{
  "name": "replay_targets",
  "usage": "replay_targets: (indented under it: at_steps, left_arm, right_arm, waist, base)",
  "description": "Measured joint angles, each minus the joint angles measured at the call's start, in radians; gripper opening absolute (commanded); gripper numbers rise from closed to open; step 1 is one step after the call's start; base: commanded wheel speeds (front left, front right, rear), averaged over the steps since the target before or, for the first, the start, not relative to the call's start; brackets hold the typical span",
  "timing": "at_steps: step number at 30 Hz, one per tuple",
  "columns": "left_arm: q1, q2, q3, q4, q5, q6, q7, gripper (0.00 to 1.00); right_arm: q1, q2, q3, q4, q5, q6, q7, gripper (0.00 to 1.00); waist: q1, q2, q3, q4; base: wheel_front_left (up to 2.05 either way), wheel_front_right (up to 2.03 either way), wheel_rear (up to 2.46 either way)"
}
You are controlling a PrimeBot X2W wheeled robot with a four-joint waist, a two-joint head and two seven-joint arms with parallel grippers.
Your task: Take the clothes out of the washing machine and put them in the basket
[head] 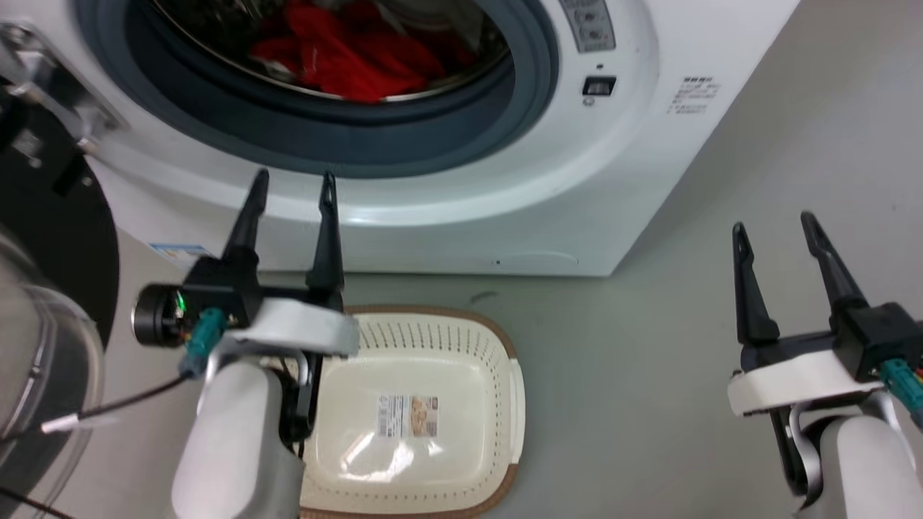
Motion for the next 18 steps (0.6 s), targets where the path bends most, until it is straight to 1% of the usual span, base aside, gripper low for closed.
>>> replay_targets:
  at_steps: [2, 9, 14, 18]
  left_arm:
    - [-0.039, 0.0, 0.004, 0.006, 0.0, 0.009, 0.0, 1.0]
    - [-0.207, 0.006, 0.049, 0.1, 0.01, 0.007, 0.0, 1.0]
    - [-0.346, 0.031, 0.075, 0.209, 0.015, 0.002, 0.0, 1.0]
    - [-0.466, 0.055, 0.08, 0.33, 0.016, -0.013, 0.0, 1.0]
  right_arm:
    - [-0.021, 0.0, 0.004, -0.003, 0.0, 0.0, -0.007, 1.0]
    - [-0.079, 0.0, 0.018, -0.013, 0.0, 0.0, -0.016, 1.0]
    - [-0.105, 0.0, 0.031, -0.01, 0.007, 0.0, -0.02, 1.0]
    - [-0.123, 0.0, 0.044, -0.001, 0.02, 0.0, -0.025, 1.0]
  waist:
    - [0.0, 0.0, 0.035, -0.005]
    - [0.0, 0.0, 0.149, -0.025]
    - [0.0, 0.0, 0.21, -0.039]
    - [0.0001, 0.0, 0.246, -0.055]
  base:
    - [0.0, 0.0, 0.0]
    - [0.0, 0.0, 0.0]
    - [0.0, 0.0, 0.0]
    - [0.0, 0.0, 0.0]
